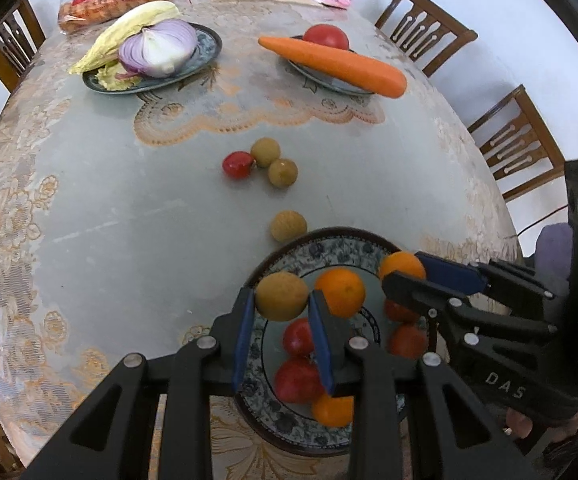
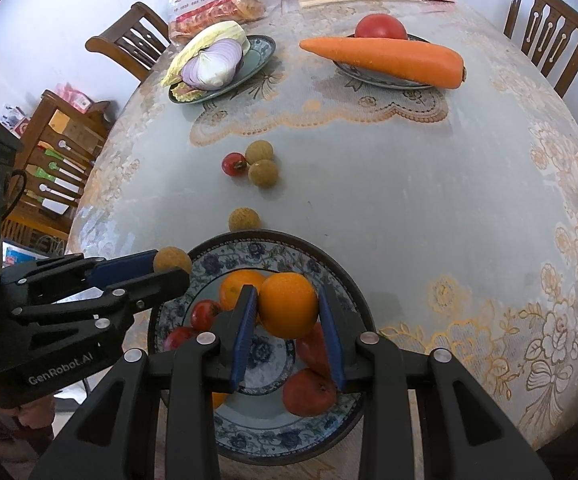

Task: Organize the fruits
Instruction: 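Carry the yellow-green fruit and orange over the plate with both tools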

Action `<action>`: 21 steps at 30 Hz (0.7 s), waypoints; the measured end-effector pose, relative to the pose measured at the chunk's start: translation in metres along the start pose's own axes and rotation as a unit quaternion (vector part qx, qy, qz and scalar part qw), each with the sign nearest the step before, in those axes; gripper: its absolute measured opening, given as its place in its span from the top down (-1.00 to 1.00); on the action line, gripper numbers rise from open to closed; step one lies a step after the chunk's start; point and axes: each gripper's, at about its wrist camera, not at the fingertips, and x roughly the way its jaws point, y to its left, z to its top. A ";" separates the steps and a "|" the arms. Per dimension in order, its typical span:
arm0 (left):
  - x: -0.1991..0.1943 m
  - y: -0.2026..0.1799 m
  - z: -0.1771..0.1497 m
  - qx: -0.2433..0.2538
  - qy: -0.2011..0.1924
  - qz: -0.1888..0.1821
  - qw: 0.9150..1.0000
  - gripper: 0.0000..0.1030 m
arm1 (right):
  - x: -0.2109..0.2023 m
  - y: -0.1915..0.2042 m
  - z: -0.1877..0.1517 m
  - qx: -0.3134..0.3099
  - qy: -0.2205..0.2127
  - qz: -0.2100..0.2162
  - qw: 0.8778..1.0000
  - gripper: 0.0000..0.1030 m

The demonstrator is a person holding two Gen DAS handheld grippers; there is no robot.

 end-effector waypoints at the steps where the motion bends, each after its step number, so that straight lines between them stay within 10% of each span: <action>1: 0.001 -0.001 0.000 0.001 0.001 0.000 1.000 0.44 | 0.000 -0.001 0.000 0.001 0.001 -0.001 1.000 0.37; 21: 0.022 0.000 -0.002 0.001 0.024 0.007 1.000 0.44 | 0.012 0.003 -0.001 -0.007 0.018 0.003 1.000 0.37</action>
